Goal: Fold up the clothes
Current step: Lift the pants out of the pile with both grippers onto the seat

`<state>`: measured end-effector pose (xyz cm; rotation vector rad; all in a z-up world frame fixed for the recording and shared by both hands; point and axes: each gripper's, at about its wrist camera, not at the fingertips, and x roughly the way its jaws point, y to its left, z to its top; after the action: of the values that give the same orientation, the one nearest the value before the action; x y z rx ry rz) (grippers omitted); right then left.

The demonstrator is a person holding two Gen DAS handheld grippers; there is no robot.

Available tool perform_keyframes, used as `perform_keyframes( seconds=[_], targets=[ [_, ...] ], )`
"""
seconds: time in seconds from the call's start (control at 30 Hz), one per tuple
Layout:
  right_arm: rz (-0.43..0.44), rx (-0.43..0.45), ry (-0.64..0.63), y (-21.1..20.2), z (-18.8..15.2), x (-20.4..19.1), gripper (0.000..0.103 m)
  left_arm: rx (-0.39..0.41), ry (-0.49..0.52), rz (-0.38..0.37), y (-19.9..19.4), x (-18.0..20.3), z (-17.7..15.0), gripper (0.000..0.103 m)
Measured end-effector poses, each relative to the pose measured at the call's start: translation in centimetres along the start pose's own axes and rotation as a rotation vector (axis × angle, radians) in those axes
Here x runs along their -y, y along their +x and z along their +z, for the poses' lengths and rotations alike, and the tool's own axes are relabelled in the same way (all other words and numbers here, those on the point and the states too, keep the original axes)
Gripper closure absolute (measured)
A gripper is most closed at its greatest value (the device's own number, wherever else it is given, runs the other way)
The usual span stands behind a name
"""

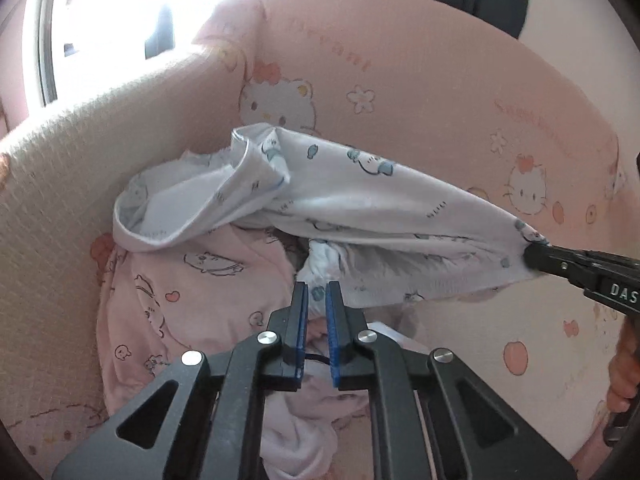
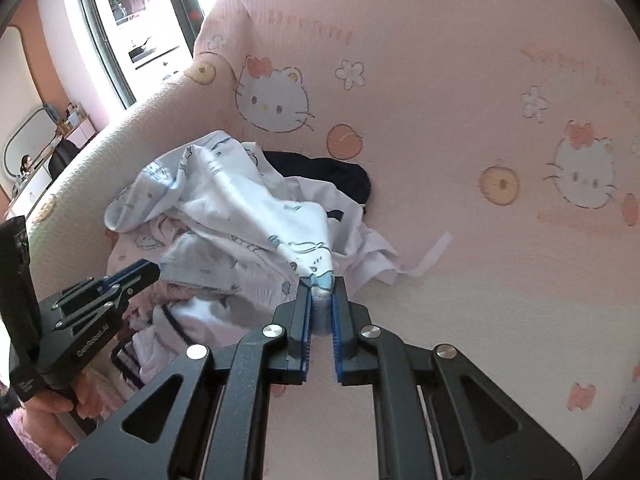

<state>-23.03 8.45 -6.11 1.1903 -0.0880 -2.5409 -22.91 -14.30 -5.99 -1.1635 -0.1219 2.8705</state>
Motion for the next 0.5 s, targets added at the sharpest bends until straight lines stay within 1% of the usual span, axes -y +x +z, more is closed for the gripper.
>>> perform_keyframes(
  seconds=[0.07,0.1,0.13,0.17,0.2,0.23,0.27,0.3,0.33,0.37,0.4,0.47,0.5],
  targets=[
    [-0.016,0.005,0.007,-1.3,-0.3,0.1,0.096,-0.027,-0.012,-0.017,0.3,0.0,-0.3,0.089],
    [-0.025,0.011,0.011,-1.6,-0.5,0.2,0.096,-0.044,-0.016,-0.026,0.3,0.0,-0.7,0.07],
    [-0.027,0.018,0.018,-1.9,-0.5,0.3,0.096,-0.045,-0.003,-0.027,0.7,0.1,-1.0,0.035],
    [-0.027,0.024,0.024,-2.3,-0.6,0.4,0.096,-0.046,0.009,-0.027,1.2,0.2,-1.3,0.025],
    [-0.029,0.029,0.027,-2.5,-0.9,0.4,0.096,-0.044,0.016,-0.034,1.7,0.4,-1.3,0.024],
    [-0.03,0.034,0.031,-2.8,-1.1,0.5,0.096,-0.042,0.024,-0.041,2.2,0.7,-1.2,0.024],
    [-0.023,0.035,0.029,-2.9,-1.3,0.4,0.096,-0.036,0.036,-0.03,2.8,1.2,-1.0,0.026],
    [-0.023,0.038,0.027,-3.2,-1.5,0.5,0.096,-0.027,0.051,-0.034,3.1,1.6,-0.7,0.045],
    [-0.023,0.041,0.026,-3.3,-1.8,0.6,0.096,-0.028,0.083,-0.034,3.7,2.2,-0.4,0.075],
    [-0.019,0.043,0.025,-3.2,-1.8,0.6,0.096,-0.045,0.1,-0.028,4.3,2.6,-0.3,0.086],
    [-0.021,0.05,0.027,-3.3,-1.9,0.7,0.096,-0.063,0.116,-0.022,4.9,3.0,-0.2,0.091],
    [-0.024,0.05,0.031,-3.6,-2.0,0.8,0.096,-0.097,0.105,-0.068,4.8,3.6,-0.7,0.092],
    [-0.026,0.047,0.033,-3.6,-1.9,0.8,0.096,-0.091,0.101,-0.091,4.2,3.9,-0.8,0.093]
  ],
)
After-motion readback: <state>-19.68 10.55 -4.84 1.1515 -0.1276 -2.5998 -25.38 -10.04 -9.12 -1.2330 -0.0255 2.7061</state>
